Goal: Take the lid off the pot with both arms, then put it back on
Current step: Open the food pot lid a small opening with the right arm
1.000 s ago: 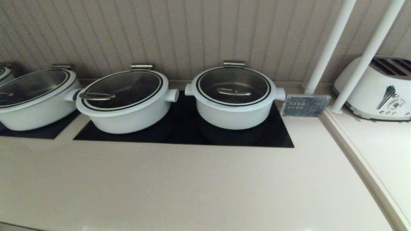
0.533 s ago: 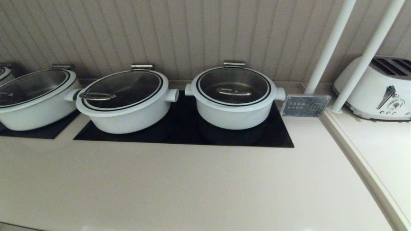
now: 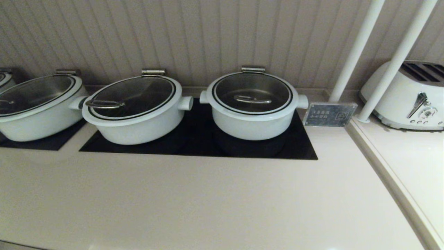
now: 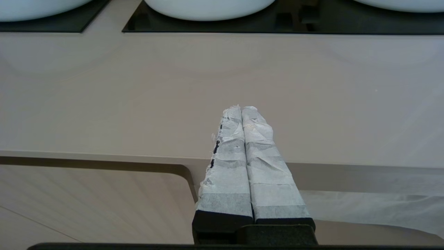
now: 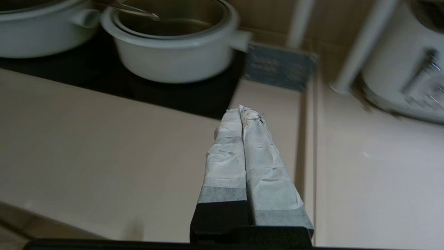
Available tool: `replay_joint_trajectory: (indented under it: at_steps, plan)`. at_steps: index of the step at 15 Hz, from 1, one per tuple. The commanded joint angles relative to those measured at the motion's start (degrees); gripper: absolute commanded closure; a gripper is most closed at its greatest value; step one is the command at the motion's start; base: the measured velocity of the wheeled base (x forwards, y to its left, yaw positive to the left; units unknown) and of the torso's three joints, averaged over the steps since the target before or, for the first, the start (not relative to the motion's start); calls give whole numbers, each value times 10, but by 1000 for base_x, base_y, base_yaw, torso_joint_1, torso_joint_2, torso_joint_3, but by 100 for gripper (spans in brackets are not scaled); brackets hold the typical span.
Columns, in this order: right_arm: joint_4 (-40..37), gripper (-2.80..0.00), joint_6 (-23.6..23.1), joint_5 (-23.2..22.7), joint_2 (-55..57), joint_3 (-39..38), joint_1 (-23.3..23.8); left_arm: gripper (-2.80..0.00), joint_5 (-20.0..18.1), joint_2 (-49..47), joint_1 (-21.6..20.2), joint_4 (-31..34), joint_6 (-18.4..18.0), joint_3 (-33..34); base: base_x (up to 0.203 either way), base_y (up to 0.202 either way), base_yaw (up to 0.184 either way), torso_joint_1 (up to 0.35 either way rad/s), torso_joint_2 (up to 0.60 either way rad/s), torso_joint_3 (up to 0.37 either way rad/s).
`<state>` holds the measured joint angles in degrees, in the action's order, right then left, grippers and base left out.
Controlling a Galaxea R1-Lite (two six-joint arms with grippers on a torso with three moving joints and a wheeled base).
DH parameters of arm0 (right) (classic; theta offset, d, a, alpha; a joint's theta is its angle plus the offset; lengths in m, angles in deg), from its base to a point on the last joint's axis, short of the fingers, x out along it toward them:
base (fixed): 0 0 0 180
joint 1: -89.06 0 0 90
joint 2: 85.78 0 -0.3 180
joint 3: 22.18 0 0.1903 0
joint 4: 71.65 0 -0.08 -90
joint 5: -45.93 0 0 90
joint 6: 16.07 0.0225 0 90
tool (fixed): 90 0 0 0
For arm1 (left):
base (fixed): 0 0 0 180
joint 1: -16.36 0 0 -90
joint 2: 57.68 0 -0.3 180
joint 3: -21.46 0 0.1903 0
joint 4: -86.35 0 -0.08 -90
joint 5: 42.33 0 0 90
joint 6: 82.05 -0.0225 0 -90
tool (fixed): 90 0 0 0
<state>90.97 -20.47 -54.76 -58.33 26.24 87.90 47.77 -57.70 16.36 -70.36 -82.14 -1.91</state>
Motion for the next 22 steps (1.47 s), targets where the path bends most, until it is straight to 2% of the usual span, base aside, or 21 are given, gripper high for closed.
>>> replay_joint_trajectory:
  at_steps: [1,5,7,10,12,14,18,22]
  plan:
    - [23,0,-8,-36,113,27,-2,0,0,0,0,0,0,0,0,0,0,0,0,0]
    - [92,0,-48,-177,248,62,-15,0,0,0,0,0,0,0,0,0,0,0,0,0]
    - [129,0,-53,-203,309,68,-58,0,0,0,0,0,1,0,0,0,0,0,0,0]
    - [238,0,-33,-210,423,72,-132,0,0,0,0,0,1,0,0,0,0,0,0,0]
    - [339,0,3,-211,497,71,-185,0,0,0,0,0,1,0,0,0,0,0,0,0]
    - [412,0,26,-211,559,73,-219,0,0,0,0,0,1,0,0,0,0,0,0,0]
    - [523,0,42,-200,670,98,-234,0,0,0,0,0,1,0,0,0,0,0,0,0]
    - [579,0,51,-143,741,142,-234,0,0,0,0,0,1,0,0,0,0,0,0,0]
